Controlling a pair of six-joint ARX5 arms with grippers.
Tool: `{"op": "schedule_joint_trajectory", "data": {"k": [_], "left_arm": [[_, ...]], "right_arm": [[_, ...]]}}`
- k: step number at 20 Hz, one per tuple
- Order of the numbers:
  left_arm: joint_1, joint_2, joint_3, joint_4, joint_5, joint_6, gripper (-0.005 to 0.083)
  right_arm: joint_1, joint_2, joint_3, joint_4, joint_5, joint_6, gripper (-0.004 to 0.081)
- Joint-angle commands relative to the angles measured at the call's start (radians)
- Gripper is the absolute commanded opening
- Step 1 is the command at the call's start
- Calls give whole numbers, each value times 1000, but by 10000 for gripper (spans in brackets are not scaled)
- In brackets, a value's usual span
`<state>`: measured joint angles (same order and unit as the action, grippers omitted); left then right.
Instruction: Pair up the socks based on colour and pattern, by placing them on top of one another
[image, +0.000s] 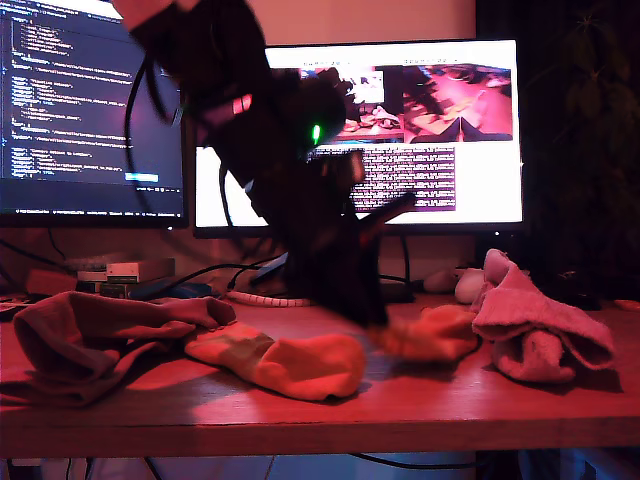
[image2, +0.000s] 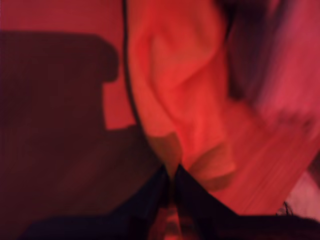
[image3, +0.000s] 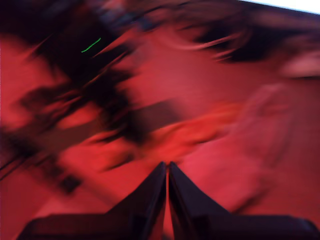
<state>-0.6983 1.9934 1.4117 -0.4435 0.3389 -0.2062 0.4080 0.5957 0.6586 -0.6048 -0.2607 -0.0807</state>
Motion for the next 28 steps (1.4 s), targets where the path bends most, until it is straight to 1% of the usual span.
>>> {"op": "schedule_joint_trajectory", "data": {"k": [1,4,7,11,15,19,21,26,28], "left_arm": [[20,-56,-4,-13,0,11,-20],[56,-122,-4,-29,0,31,-19],[102,-198,-3,-13,-6,31,-20],[177,-314,-3,-3,-8,31,-20],[242,-412,-3,-6,-7,32,-19],[286,-497,-3,-53,-22,72,-19],[303,-542,-3,-95,-54,95,-19],[354,-635,-3,-201,-113,129,-20],[377,-667,-3,-237,-121,145,-19]], "right_arm": [[11,74,-8,38,-54,-5,-10],[31,198,-8,124,-139,-6,-10],[65,315,-8,221,-204,-6,-10],[126,455,-8,380,-206,4,-10],[176,596,12,511,-205,5,-10],[194,754,105,581,-206,4,-10],[194,833,167,597,-209,2,-10],[194,1036,332,608,-264,0,-10],[196,1114,401,608,-288,0,-10]]}}
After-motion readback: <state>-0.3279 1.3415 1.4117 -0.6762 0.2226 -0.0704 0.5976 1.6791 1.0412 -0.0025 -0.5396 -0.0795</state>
